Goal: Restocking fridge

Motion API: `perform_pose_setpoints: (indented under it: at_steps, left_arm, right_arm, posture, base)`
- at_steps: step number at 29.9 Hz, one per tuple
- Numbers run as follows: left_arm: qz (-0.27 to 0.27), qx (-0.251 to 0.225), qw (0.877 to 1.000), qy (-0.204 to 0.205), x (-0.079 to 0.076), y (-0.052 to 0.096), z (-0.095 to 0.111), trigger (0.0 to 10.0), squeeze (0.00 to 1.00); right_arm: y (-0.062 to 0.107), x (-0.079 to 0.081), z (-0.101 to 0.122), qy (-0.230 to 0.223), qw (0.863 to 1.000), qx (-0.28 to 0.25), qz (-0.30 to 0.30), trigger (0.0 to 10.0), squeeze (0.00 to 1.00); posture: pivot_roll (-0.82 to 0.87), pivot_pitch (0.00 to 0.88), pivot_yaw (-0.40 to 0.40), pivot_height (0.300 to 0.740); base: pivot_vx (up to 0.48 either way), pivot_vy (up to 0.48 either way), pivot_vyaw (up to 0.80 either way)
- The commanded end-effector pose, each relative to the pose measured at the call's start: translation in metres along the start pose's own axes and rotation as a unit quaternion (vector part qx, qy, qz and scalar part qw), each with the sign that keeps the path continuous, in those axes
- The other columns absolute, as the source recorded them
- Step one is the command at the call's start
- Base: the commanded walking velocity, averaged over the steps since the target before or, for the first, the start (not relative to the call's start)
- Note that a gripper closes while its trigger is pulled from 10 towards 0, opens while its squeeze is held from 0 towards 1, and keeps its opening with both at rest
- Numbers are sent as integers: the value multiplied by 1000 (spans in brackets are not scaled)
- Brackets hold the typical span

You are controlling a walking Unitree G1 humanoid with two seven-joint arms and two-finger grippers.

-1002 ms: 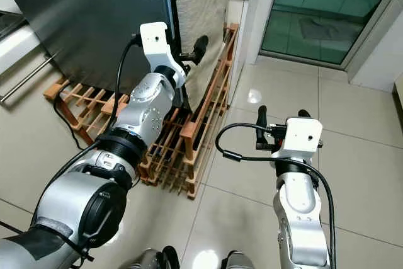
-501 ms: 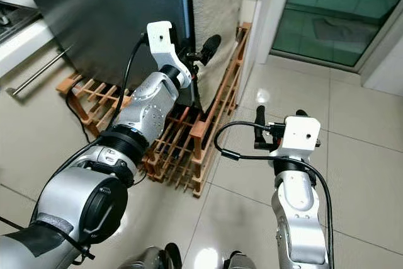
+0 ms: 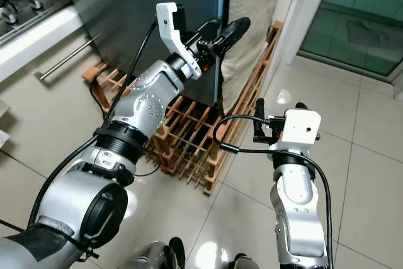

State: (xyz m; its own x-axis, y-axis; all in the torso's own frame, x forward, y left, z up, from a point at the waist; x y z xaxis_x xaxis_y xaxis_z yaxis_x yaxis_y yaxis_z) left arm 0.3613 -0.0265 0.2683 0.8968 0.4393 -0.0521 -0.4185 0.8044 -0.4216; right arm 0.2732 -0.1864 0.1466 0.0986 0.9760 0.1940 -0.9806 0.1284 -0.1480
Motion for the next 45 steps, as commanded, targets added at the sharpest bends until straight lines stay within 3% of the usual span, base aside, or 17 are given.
perform_pose_setpoints:
  at_steps: [1, 4, 9, 11, 12, 14, 15, 16, 18, 20, 21, 22, 23, 25, 32, 41, 45]
  left_arm:
    - [-109, -53, 980, 160, -103, -43, -30, 10000, 0]
    - [-98, -43, 984, 143, -97, -40, -30, 10000, 0]
    - [10, 14, 999, 29, -50, -11, -37, 10000, 0]
    - [85, 32, 996, -20, -17, 19, -34, 10000, 0]
    - [85, 32, 996, -20, -17, 19, -34, 10000, 0]
    - [168, 56, 981, -79, 14, 57, -29, 10000, 0]
    - [168, 56, 981, -79, 14, 57, -29, 10000, 0]
    - [202, 67, 971, -108, 25, 72, -26, 10000, 0]
    - [328, 99, 923, -174, 56, 120, -22, 10000, 0]
    - [423, 117, 879, -185, 68, 169, -23, 10000, 0]
    - [423, 117, 879, -185, 68, 169, -23, 10000, 0]
    - [442, 122, 869, -186, 68, 182, -24, 10000, 0]
    - [452, 124, 853, -231, 54, 214, -19, 10000, 0]
    - [451, 128, 841, -271, 40, 232, -14, 10000, 0]
    - [462, 127, 842, -249, 38, 211, -19, 10000, 0]
    - [469, 108, 850, -214, 33, 196, -19, 10000, 0]
    - [478, 121, 845, -207, 41, 187, -24, 10000, 0]
  right_arm:
    - [1, -15, -3, -4, 999, 9, -31, 10000, 0]
    - [0, -16, -2, -1, 999, 6, -34, 10000, 0]
    - [-5, -13, 3, -3, 999, -9, -36, 10000, 0]
    - [-7, -8, 13, 6, 999, -30, -24, 10000, 0]
    - [-7, -8, 13, 6, 999, -30, -24, 10000, 0]
    - [-7, -5, 19, 10, 999, -41, -15, 10000, 0]
    - [-7, -5, 19, 10, 999, -41, -15, 10000, 0]
    - [-8, -4, 19, 11, 999, -43, -12, 10000, 0]
    - [-8, -3, 24, 26, 998, -63, -7, 10000, 0]
    - [-3, -3, 34, 55, 993, -101, -11, 10000, 0]
    - [-3, -3, 34, 55, 993, -101, -11, 10000, 0]
    - [0, -4, 37, 64, 992, -112, -13, 10000, 0]
    - [14, -2, 38, 75, 989, -126, -1, 10000, 0]
    - [23, -4, 35, 78, 989, -127, 2, 10000, 0]
    - [14, -16, 15, 64, 994, -92, -19, 10000, 0]
    - [1, -5, 14, 69, 994, -87, 13, 10000, 0]
    - [-5, -4, 13, 61, 995, -77, 16, 10000, 0]
  posture:
    - [-243, 129, 95, 740]
    - [-243, 127, 96, 740]
    - [-226, 114, 100, 740]
    - [-210, 109, 100, 740]
    - [-210, 109, 100, 740]
    - [-194, 104, 97, 740]
    - [-194, 104, 97, 740]
    - [-181, 98, 95, 740]
    - [-165, 86, 91, 740]
    - [-147, 71, 80, 740]
    - [-147, 71, 80, 740]
    - [-147, 71, 80, 740]
    - [-137, 72, 65, 740]
    - [-132, 69, 56, 740]
    - [-127, 54, 39, 740]
    - [-147, 54, 37, 740]
    - [-155, 55, 37, 740]
  base:
    - [0, 0, 0]
    - [0, 0, 0]
    - [0, 0, 0]
    - [0, 0, 0]
    - [0, 0, 0]
    - [0, 0, 0]
    - [0, 0, 0]
    - [0, 0, 0]
    - [0, 0, 0]
    - [0, 0, 0]
    - [0, 0, 0]
    - [0, 0, 0]
    - [0, 0, 0]
    - [0, 0, 0]
    - [0, 0, 0]
    - [27, -438, 0]
    - [292, -378, 0]
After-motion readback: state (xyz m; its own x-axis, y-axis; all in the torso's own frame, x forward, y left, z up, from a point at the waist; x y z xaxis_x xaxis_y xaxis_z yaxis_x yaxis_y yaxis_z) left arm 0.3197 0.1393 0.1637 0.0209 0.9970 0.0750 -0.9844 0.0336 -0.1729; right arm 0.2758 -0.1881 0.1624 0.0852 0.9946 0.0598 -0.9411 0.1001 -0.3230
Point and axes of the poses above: a point about 5 cm out from each wrist's last joint towards the gripper, its own y axis pointing back from the gripper into the wrist, its own z axis along the axis of the wrist's last joint, x = y × z, the point moved 1 cm from there along -y, pointing out of the wrist towards the gripper, and after that the axes turned 12 degrees about -y, right-handed, at the moved point
